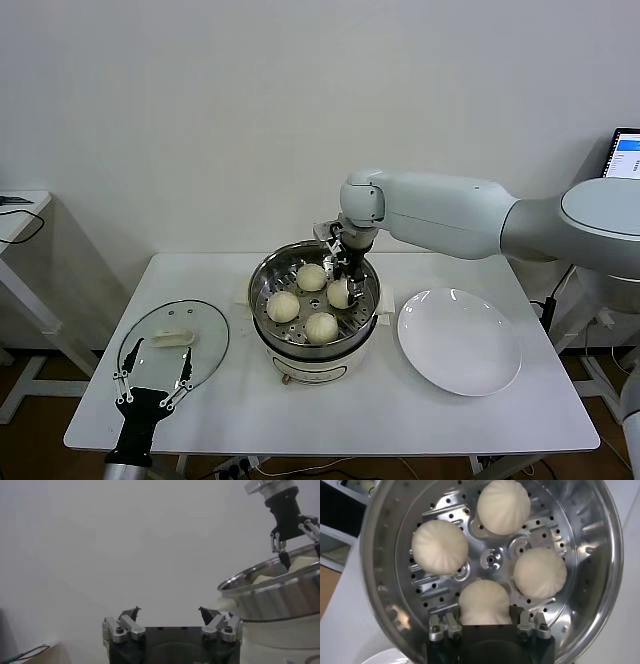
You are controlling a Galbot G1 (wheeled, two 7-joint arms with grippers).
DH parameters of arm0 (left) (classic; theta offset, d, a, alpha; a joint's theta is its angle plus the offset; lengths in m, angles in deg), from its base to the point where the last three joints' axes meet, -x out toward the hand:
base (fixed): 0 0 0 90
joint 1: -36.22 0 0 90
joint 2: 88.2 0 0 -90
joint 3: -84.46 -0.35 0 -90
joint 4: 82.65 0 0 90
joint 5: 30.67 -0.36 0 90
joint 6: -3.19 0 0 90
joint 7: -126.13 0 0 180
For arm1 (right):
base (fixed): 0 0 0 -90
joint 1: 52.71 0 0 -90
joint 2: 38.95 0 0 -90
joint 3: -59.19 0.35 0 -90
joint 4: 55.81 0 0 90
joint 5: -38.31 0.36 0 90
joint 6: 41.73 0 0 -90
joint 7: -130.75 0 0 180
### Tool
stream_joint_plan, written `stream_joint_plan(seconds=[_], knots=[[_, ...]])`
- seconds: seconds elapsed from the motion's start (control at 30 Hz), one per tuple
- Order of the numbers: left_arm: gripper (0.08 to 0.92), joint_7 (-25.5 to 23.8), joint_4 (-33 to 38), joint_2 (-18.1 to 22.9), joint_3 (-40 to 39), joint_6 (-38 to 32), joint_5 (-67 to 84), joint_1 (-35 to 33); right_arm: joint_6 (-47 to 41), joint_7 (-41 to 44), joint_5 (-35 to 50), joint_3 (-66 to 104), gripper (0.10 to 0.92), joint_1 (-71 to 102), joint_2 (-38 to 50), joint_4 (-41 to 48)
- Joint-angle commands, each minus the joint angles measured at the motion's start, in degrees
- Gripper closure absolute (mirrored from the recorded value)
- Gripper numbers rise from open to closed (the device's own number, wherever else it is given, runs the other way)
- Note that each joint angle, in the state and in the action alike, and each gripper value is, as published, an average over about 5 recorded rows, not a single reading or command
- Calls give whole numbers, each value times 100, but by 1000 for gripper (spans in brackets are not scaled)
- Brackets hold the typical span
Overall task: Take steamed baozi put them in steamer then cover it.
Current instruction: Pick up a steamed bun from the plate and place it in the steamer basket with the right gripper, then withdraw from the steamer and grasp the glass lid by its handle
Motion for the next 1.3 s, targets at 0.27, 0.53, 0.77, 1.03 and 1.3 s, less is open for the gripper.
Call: stream_joint_plan(seconds=[0.27, 0.53, 0.77, 1.03, 1.3], knots=[[177, -10, 16, 3, 17, -10, -18, -18, -3, 84, -85, 101, 221, 21, 84, -98], [177, 6, 54, 4, 29, 31, -90, 14, 59, -205, 66, 676, 203, -20, 627, -591], [177, 136, 49, -29, 112, 143, -449, 220, 888, -2324, 916, 1595, 203, 36, 1601, -1259], [177, 461, -14, -148, 104, 641, -1124, 691, 2125, -6922, 1152, 2790, 203, 1346, 3062, -2340], [177, 738, -72, -268, -113, 1186, -1774, 992, 2951, -8589, 335, 6494, 203, 5147, 3811, -2630]])
